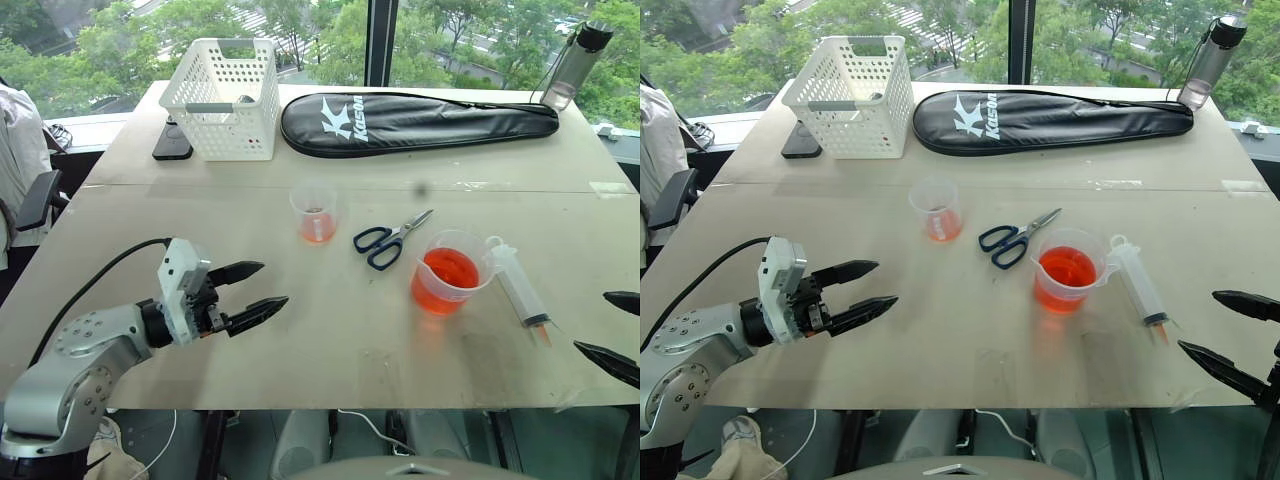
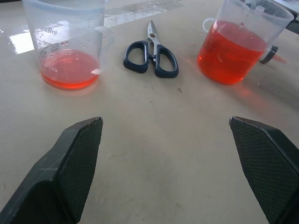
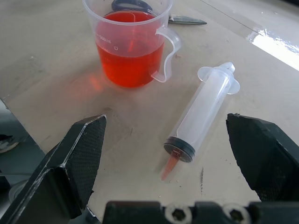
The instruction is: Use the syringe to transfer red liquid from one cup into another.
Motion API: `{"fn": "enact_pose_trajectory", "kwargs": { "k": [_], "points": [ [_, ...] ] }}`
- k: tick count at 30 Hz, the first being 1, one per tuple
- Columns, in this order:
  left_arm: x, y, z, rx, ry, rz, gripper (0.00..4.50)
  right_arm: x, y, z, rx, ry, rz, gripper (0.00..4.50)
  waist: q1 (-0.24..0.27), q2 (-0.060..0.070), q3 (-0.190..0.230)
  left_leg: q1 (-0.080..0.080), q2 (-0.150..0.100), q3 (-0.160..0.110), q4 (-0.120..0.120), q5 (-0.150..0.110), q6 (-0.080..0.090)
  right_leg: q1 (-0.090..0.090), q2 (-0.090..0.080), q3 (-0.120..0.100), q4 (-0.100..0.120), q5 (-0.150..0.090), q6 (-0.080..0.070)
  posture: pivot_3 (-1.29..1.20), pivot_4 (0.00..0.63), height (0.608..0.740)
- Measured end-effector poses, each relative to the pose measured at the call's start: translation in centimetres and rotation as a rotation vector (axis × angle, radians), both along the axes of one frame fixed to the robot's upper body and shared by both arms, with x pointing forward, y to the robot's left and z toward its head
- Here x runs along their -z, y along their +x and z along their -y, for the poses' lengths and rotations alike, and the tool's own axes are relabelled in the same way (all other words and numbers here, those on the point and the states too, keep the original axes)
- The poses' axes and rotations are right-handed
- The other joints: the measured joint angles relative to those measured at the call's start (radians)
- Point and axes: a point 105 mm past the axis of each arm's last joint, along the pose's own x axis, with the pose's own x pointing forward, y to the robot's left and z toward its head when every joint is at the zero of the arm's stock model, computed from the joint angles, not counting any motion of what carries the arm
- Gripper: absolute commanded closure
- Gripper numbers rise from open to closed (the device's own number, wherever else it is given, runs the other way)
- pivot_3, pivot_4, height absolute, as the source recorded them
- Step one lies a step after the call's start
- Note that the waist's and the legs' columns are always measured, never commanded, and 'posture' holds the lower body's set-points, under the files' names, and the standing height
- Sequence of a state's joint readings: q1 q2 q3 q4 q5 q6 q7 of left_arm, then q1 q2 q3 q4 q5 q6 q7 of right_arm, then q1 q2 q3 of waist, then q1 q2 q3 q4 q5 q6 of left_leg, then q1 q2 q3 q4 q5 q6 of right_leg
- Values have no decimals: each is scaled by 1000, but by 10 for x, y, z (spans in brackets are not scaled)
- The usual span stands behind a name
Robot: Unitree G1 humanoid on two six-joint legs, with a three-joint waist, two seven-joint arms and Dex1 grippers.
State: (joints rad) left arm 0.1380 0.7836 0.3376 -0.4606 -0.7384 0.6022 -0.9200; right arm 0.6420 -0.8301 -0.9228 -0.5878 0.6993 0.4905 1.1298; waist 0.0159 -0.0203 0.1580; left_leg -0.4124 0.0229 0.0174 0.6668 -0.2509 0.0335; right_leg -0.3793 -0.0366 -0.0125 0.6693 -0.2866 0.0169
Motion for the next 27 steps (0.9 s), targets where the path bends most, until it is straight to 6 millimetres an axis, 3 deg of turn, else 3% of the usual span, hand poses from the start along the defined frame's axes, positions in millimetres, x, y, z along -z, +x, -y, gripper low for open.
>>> {"fn": "enact_pose_trajectory", "kwargs": {
  "k": [3, 6, 11, 17, 22, 27],
  "points": [
    [-3, 3, 3, 6, -3, 10, 86, -2, 2, 0, 3, 7, 15, 0, 1, 0, 0, 0, 0, 0, 0, 0, 0, 0, 0, 0, 0, 0, 0, 0, 150, 724],
    [-19, 14, 18, 44, -29, 68, 86, -15, 11, -11, -20, 35, 101, 0, 2, 1, 0, 0, 0, 0, 1, 0, 0, 1, 0, 0, 0, 0, 0, 0, 150, 724],
    [-17, 16, 27, 55, -48, 46, 86, -21, 13, -18, -43, 52, 123, 0, -1, 1, 0, -1, 0, 0, 0, 0, 0, 0, 1, 0, 0, 2, 4, 0, 150, 724],
    [-26, 22, 54, 89, -20, 80, 86, -48, 21, -56, -223, 49, 190, 0, 1, 2, 1, 0, 0, 0, 2, 0, 0, 1, 1, 0, 0, 3, 5, 0, 150, 724],
    [-40, 32, 80, 99, 130, 40, 86, -52, 17, -67, -287, 44, 185, 0, 16, 0, 2, -1, -2, -1, 2, 0, 0, 1, 3, -1, 0, 3, 6, 0, 150, 724],
    [-38, 37, 92, 111, 248, -46, 86, -55, 16, -68, -297, 45, 193, 0, 4, 0, 2, -1, -2, -1, 2, 0, 0, 1, 3, -1, 0, 3, 6, 0, 150, 724]
  ]
}}
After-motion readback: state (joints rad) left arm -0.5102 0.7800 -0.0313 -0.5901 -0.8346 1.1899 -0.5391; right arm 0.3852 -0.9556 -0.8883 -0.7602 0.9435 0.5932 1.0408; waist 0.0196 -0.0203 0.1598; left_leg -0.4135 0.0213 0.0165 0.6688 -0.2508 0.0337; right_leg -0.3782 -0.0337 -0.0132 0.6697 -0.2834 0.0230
